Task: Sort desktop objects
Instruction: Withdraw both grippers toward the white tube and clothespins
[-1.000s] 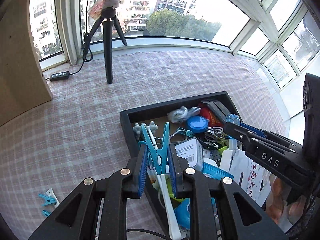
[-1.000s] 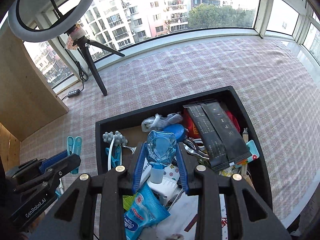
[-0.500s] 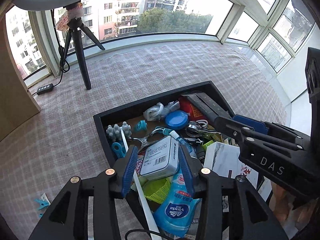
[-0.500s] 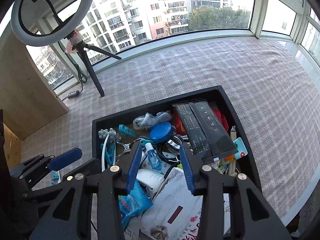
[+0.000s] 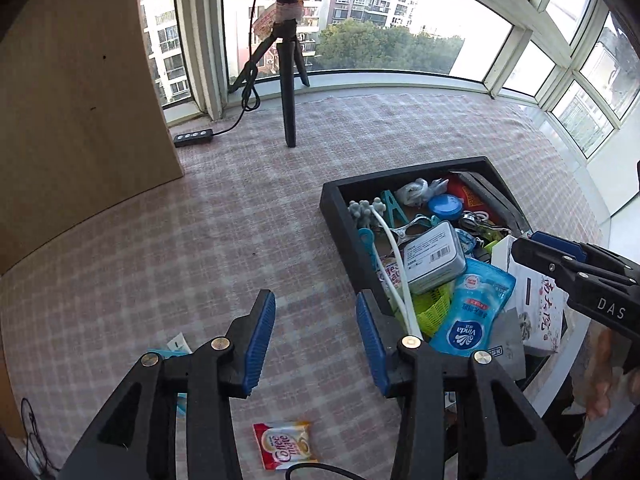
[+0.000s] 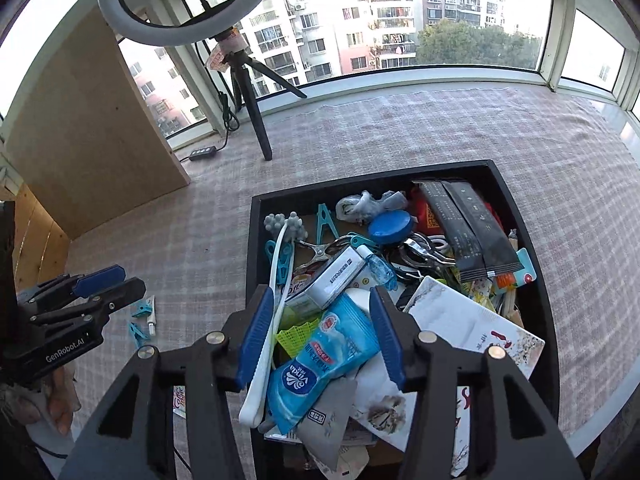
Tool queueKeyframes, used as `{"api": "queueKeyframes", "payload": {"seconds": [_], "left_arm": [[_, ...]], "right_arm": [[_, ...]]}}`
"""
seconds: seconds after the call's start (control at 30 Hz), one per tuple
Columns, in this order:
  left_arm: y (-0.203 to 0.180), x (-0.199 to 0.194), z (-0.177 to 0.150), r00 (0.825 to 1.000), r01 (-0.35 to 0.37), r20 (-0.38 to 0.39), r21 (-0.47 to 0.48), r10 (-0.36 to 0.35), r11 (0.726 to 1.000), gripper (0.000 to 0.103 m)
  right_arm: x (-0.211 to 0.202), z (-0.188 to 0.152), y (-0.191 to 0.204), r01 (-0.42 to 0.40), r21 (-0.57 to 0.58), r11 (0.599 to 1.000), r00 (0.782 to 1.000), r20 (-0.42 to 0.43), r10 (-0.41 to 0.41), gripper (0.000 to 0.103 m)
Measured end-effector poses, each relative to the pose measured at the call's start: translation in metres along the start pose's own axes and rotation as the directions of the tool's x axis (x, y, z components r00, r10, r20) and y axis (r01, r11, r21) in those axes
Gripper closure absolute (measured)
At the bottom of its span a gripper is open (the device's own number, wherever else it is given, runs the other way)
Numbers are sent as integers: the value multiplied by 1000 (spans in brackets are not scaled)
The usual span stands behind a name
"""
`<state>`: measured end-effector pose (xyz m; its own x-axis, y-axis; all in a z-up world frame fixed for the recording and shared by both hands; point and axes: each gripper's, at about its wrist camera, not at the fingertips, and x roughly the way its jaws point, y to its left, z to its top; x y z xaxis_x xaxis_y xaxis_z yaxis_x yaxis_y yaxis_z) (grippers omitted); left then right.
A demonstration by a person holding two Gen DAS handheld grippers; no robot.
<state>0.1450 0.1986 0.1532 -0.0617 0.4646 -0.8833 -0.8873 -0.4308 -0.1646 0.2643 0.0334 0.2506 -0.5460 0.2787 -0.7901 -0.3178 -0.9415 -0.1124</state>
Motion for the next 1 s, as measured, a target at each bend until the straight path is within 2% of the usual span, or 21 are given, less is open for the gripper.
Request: {"api": "queueKeyframes", "payload": {"seconds": [0.13,0.27,0.57,0.7,0.83,1.0], "left_arm": [[44,-12,-27,998,-65,0,-28,65,997,63],[84,-13,-53,996,-84,-24,-76,82,994,63],[144,7,-92,993,-104,-79,-155,93,982,63],[155,23,-100,992,-83,-105,-193,64,978,63],[155,39,-100,992,-60,-122,-229,32,971,63],[154,61,-102,986,-48,-168,-296,-2,954,67]], "right_arm": [[0,-23,33,17,-103,995,1000,-6,-17,51],[7,-47,66,15,-163,987,999,-26,-20,51],[48,-92,123,-51,-147,988,990,-141,30,51],[66,-91,148,-72,-143,987,987,-153,50,51],[82,-81,178,-68,-197,978,990,-136,41,52],[107,-64,202,-89,-214,973,986,-156,57,54]]}}
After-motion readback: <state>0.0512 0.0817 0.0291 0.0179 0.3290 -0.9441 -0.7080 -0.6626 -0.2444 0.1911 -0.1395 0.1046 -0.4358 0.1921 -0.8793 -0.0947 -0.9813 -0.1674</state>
